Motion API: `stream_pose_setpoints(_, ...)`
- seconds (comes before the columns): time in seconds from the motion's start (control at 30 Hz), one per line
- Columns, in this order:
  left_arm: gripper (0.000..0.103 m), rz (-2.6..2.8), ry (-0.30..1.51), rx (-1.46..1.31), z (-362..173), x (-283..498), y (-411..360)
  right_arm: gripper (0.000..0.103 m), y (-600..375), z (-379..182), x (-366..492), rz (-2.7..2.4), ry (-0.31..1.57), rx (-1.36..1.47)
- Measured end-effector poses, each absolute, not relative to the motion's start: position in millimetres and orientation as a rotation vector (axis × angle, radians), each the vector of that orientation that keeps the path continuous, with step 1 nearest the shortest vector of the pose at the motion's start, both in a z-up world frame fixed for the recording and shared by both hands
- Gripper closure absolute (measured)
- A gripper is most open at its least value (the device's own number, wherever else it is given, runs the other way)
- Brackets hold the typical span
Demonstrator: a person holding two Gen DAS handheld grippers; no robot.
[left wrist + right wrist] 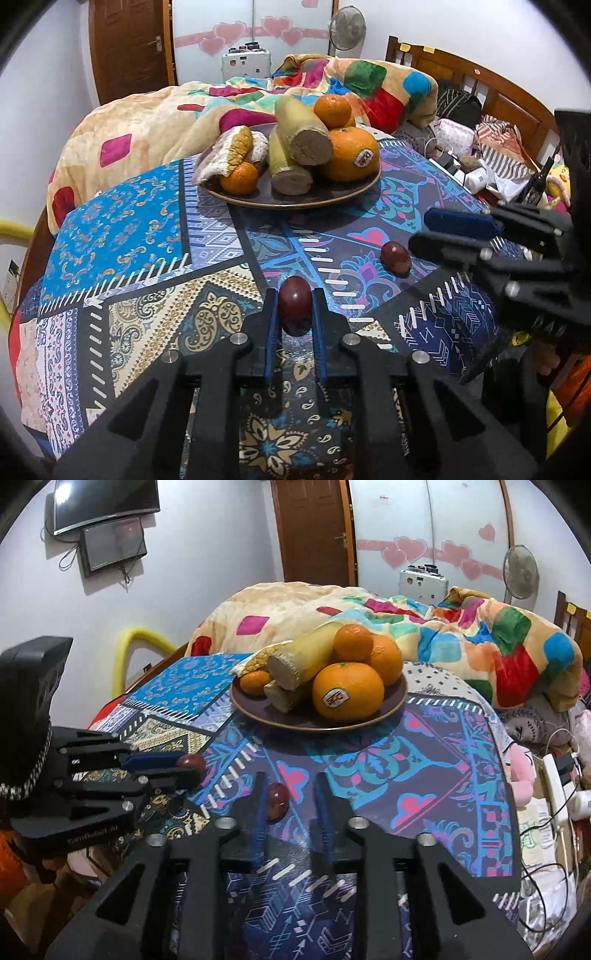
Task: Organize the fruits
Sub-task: 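Carry both dates onto the purple plate and open both tools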
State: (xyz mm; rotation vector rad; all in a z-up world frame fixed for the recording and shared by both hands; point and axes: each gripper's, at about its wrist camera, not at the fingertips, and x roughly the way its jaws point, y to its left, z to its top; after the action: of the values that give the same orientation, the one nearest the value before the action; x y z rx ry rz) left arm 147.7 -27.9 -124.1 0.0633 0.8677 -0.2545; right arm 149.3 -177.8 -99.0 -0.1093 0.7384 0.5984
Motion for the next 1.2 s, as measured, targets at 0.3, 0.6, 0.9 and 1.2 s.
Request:
stream_pose_setpoints(0.3,0.086,-0.254,0.858,0.053,-123.1,141.7,-19.3,0.074,-160.2,-120.8,149.6,0.597,0.756,-0.195)
stream_pose_setpoints(0.6,0.086,-0.246,0.82,0.031,-109.2,152.1,-12.7,0.09,-165.5,-108.4,157.5,0.585,0.731,-0.152)
stream_pose_setpoints(0.9,0.086,-0.232,0.773,0.002,-91.3,186.5,-8.0,0.09,-148.5,-86.1,180.1,0.59,0.672,-0.182)
stream_pose_setpoints(1.2,0.086,-0.235,0.79,0.02,-99.9,214.7,-17.7,0.09,-138.2,-91.7,202.3,0.607,0.696,-0.203)
